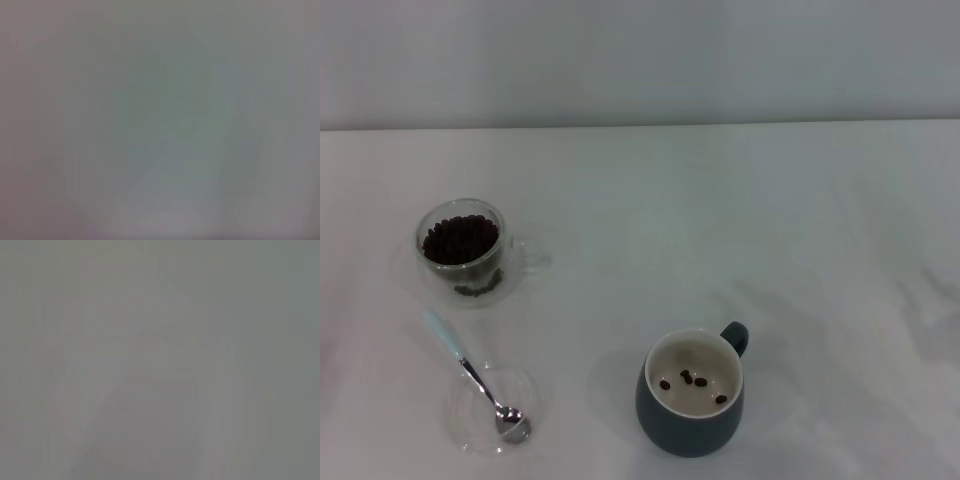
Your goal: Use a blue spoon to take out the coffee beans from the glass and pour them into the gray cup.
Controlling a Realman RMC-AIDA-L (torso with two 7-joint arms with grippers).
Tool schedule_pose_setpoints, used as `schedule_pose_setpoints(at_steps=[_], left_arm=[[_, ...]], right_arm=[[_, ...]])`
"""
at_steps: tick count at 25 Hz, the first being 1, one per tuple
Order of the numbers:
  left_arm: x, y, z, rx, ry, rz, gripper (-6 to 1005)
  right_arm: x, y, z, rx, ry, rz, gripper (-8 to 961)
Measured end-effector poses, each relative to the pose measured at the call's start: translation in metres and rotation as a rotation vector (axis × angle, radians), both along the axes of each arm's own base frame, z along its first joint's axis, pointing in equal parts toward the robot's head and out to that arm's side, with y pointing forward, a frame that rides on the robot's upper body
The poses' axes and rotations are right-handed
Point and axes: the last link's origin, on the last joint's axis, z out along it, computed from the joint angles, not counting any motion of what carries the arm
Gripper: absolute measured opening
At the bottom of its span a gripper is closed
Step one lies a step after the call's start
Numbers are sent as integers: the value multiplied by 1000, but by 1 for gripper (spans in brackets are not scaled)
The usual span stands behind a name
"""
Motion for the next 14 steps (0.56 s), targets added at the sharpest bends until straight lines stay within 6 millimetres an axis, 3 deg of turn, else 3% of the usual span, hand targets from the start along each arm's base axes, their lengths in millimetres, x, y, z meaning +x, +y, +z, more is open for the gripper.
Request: schedule_pose_setpoints(at_steps=[14], left_arm=[[-3, 12, 6, 65, 77, 18, 696]], right_arm=[[0, -4, -8, -19, 43, -29, 348]])
